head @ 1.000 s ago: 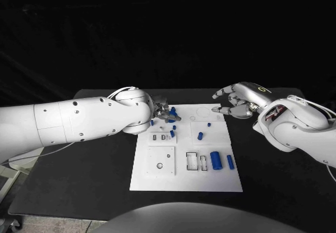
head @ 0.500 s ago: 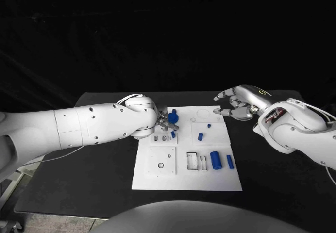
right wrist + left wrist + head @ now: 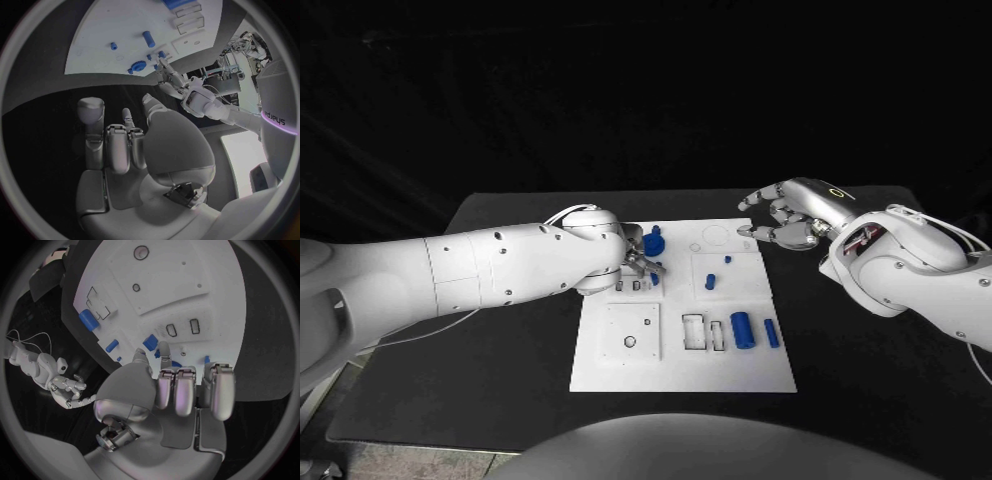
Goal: Assemble the parts on the task board
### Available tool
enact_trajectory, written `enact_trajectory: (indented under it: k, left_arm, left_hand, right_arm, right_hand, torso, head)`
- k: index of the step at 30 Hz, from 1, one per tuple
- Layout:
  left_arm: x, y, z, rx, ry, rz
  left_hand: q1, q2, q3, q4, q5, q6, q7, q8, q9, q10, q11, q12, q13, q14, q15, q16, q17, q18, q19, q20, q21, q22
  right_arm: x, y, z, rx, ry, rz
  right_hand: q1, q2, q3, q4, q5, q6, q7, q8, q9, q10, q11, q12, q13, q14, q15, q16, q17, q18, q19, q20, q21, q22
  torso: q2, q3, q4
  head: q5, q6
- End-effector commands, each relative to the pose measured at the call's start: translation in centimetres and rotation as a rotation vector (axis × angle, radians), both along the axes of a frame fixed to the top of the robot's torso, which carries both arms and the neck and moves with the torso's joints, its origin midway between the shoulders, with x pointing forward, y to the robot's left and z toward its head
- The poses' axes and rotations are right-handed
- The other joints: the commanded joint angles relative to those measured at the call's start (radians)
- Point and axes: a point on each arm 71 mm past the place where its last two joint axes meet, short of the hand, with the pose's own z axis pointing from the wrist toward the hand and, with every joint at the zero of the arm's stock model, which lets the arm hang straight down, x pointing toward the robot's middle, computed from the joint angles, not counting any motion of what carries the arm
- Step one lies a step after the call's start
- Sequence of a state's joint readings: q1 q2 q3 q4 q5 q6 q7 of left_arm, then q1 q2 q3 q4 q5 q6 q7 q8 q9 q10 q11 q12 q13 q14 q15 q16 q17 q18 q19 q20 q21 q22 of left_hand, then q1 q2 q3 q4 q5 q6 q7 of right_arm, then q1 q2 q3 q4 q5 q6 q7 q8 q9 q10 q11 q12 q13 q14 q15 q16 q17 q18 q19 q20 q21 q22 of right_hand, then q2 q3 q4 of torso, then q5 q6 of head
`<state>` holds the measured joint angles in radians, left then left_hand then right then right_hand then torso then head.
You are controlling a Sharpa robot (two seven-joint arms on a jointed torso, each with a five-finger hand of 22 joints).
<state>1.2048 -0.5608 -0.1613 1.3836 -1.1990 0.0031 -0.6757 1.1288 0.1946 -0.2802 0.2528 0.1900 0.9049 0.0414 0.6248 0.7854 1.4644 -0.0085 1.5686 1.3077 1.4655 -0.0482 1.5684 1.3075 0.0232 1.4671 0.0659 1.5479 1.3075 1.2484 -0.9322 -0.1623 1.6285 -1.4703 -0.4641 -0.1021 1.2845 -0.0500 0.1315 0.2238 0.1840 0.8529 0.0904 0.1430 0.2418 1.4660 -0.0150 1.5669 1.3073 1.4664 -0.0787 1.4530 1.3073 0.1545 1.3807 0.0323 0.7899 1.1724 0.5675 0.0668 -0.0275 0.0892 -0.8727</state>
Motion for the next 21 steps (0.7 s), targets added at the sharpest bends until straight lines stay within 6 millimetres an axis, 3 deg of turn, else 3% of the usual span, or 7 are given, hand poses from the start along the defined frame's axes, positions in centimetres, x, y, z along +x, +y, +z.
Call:
enact_trajectory:
  k: [1,21]
  left_arm:
    - [0.00,-0.21,-0.15,0.005,0.007,-0.005]
    - [0.06,-0.85,-0.63,-0.010,0.034,-0.003]
  left_hand:
    - [0.009,0.003,0.010,-0.002,0.011,0.008,0.001,-0.011,0.002,0.106,-0.008,0.002,0.263,0.105,-0.008,0.002,0.263,-0.003,0.030,-0.009,-0.008,0.196]
    - [0.037,-0.008,0.044,-0.018,0.079,0.024,0.002,-0.078,0.017,0.106,-0.006,0.002,0.263,0.105,-0.007,0.002,0.263,0.001,0.016,-0.008,-0.018,0.183]
  right_arm:
    - [0.01,0.05,0.00,0.003,-0.003,0.006]
    - [0.12,-0.26,-0.14,-0.005,0.010,-0.006]
  right_hand:
    - [-0.001,0.007,0.004,0.000,0.005,0.007,0.001,0.004,-0.002,0.101,0.007,0.000,0.259,0.071,0.004,0.003,0.074,-0.017,0.004,0.002,-0.004,0.002]
    - [-0.002,0.011,0.004,0.001,0.008,0.010,0.003,0.005,-0.003,0.098,0.008,-0.003,0.255,0.070,0.005,0.001,0.071,-0.016,0.003,0.002,-0.009,0.000]
  torso:
    - [-0.001,0.0007,0.0004]
    - [-0.004,0.0022,-0.0002]
  head:
    - [0.001,0.000]
    - [-0.006,0.000]
